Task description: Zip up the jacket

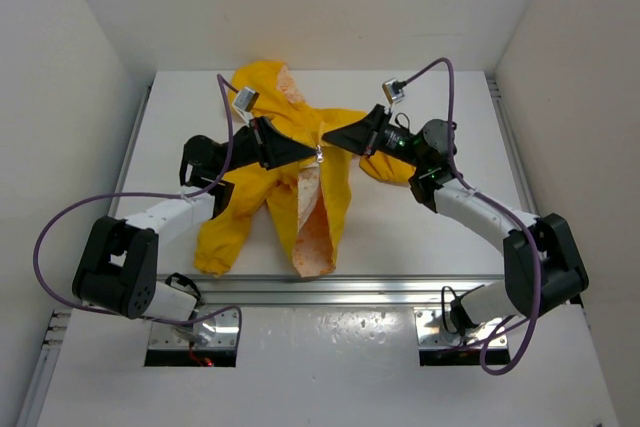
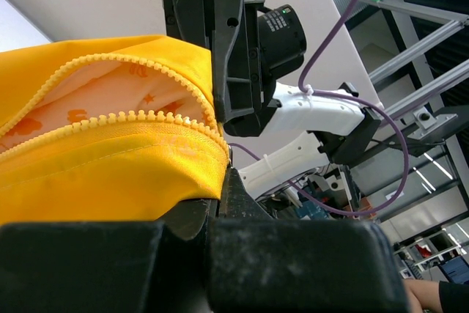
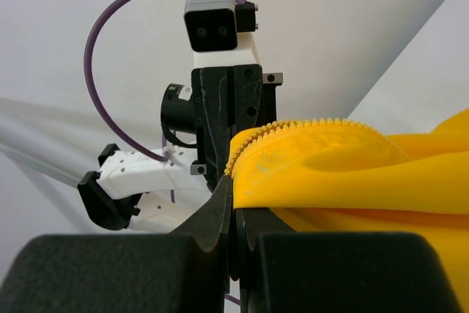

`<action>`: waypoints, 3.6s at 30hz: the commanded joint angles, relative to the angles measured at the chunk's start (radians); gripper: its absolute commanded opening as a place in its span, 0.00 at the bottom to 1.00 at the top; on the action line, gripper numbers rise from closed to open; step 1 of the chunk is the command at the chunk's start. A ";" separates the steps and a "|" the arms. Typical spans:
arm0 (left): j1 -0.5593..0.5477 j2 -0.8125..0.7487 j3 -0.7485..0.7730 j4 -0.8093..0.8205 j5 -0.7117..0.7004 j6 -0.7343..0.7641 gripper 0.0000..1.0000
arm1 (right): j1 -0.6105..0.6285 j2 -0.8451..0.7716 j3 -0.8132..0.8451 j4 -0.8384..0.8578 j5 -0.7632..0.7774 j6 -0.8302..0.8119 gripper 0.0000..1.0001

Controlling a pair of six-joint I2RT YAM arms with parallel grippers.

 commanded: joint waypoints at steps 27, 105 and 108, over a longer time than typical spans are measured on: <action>0.046 -0.014 0.002 0.105 -0.016 -0.031 0.00 | 0.027 0.001 0.036 0.094 -0.031 0.031 0.00; -0.168 -0.577 0.123 -1.348 -0.449 2.035 0.49 | 0.073 -0.054 -0.025 -0.104 -0.259 -0.121 0.00; -0.257 -0.618 0.070 -1.301 -0.550 2.132 0.50 | 0.078 -0.046 -0.022 -0.105 -0.258 -0.112 0.00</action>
